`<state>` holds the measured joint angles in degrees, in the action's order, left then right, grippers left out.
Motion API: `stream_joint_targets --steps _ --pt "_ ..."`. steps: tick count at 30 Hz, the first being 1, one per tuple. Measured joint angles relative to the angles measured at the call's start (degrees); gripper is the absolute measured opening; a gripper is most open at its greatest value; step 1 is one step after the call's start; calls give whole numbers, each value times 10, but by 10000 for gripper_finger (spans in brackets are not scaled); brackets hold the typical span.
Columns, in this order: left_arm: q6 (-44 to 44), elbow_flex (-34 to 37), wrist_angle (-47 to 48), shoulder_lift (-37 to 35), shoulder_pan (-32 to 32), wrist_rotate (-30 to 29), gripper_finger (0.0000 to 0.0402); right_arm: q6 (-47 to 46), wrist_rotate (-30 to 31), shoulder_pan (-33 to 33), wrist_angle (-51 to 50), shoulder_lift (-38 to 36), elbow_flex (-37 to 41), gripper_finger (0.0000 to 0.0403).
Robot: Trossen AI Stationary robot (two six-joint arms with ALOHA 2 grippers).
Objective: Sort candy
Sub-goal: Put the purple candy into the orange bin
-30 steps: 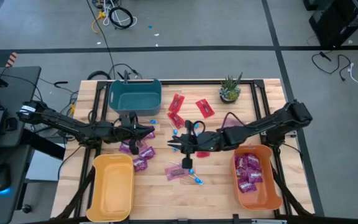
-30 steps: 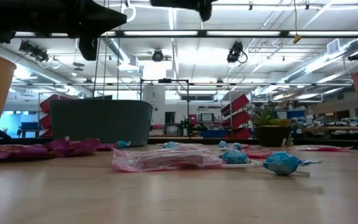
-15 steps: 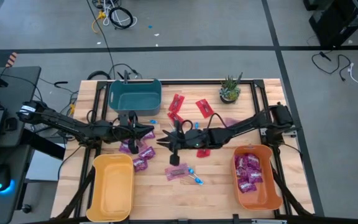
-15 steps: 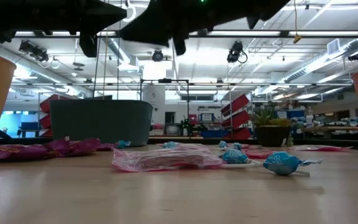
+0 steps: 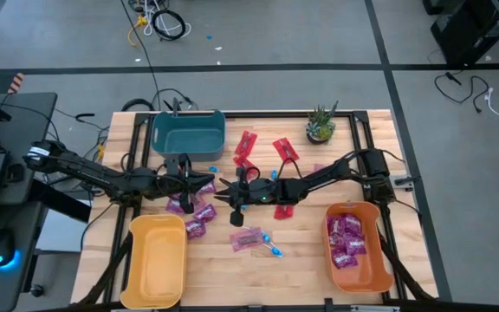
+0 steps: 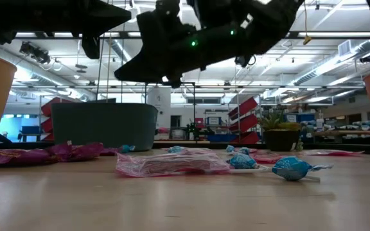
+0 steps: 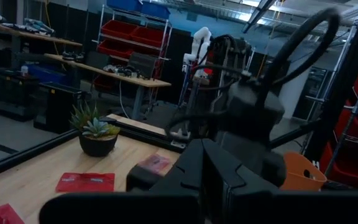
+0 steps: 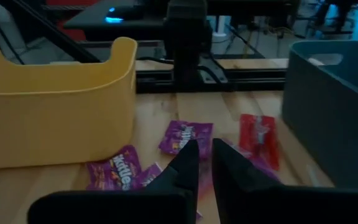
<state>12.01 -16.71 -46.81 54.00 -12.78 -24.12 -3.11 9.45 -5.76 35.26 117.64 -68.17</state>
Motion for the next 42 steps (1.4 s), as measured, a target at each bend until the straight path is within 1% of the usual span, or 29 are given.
stream_joint_targets --steps 6,12,18,22,26,33,42 --pt "0 0 0 0 0 0 6 -13 -44 10 53 45 -12 32" --pt "0 0 7 0 0 0 6 23 -94 11 58 96 -40 34" --pt "0 0 20 0 0 0 6 43 -98 11 60 124 -48 36" --pt "1 0 20 0 0 0 6 46 -98 11 55 127 -48 42" --pt "1 0 20 0 0 0 6 60 -103 11 49 126 -48 58" --pt "0 0 21 0 0 0 6 66 -130 8 24 126 -48 99" --pt "0 0 21 0 0 0 6 72 -136 5 6 126 -48 148"
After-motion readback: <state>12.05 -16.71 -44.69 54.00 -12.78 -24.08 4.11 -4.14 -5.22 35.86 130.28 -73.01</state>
